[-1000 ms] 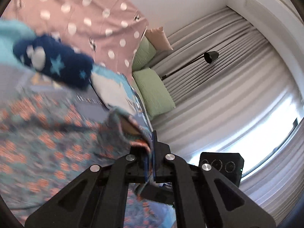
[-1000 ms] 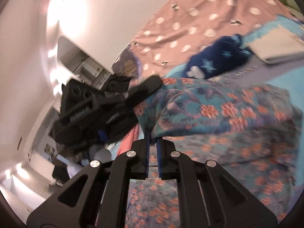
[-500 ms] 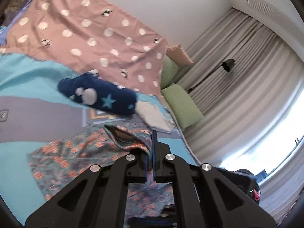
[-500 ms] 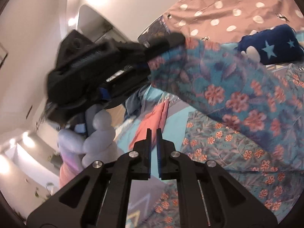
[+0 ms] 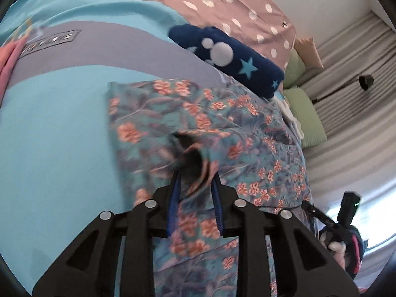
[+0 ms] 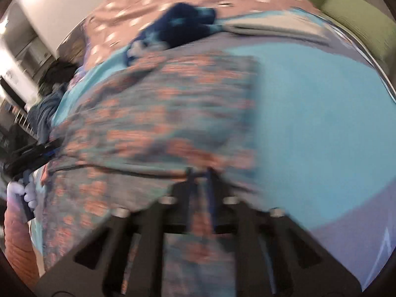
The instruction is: Fold small clothes
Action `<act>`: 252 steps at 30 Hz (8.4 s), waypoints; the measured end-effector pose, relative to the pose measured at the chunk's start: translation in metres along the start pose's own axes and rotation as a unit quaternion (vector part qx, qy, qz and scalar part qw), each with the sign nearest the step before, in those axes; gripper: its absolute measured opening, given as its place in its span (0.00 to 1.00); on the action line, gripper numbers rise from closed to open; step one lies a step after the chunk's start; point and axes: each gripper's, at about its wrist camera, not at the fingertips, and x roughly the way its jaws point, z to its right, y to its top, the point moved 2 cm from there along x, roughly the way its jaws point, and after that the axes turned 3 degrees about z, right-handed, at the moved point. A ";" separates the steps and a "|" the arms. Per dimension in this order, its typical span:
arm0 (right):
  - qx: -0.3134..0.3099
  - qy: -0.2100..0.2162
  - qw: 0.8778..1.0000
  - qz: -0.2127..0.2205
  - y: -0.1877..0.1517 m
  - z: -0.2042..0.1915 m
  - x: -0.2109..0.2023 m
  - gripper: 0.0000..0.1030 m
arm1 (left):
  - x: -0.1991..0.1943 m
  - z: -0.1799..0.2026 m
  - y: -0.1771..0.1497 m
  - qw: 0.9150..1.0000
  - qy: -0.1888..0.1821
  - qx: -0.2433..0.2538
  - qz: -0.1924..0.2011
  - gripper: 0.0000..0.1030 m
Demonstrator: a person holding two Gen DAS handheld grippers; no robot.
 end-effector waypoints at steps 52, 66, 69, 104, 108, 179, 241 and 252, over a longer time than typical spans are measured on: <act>-0.570 0.062 0.818 0.053 -0.048 -0.348 0.100 0.35 | 0.017 -0.009 0.043 0.996 -0.072 -0.042 -0.030 0.33; -0.433 0.220 0.874 -0.020 -0.007 -0.328 0.072 0.17 | -0.004 -0.002 0.056 0.997 -0.064 0.003 0.039 0.00; -0.418 0.203 0.884 -0.054 -0.026 -0.318 0.083 0.24 | 0.007 -0.019 0.046 0.999 -0.032 -0.005 0.016 0.00; -0.251 0.219 0.942 -0.042 -0.016 -0.199 0.080 0.41 | -0.002 0.047 0.006 0.984 0.041 0.174 0.007 0.07; -0.254 0.221 0.941 -0.041 -0.016 -0.199 0.080 0.43 | 0.005 0.030 -0.001 0.986 0.055 0.158 -0.024 0.39; -0.088 0.046 0.995 -0.018 0.200 -0.062 0.168 0.15 | 0.128 0.088 0.119 0.980 0.112 0.155 0.060 0.04; 0.053 0.099 0.993 0.033 -0.227 0.066 -0.178 0.53 | -0.169 0.029 -0.291 0.994 0.064 0.055 0.074 0.72; 0.095 0.166 0.981 0.017 -0.259 0.073 -0.190 0.53 | -0.189 0.038 -0.334 0.997 0.041 0.024 0.058 0.68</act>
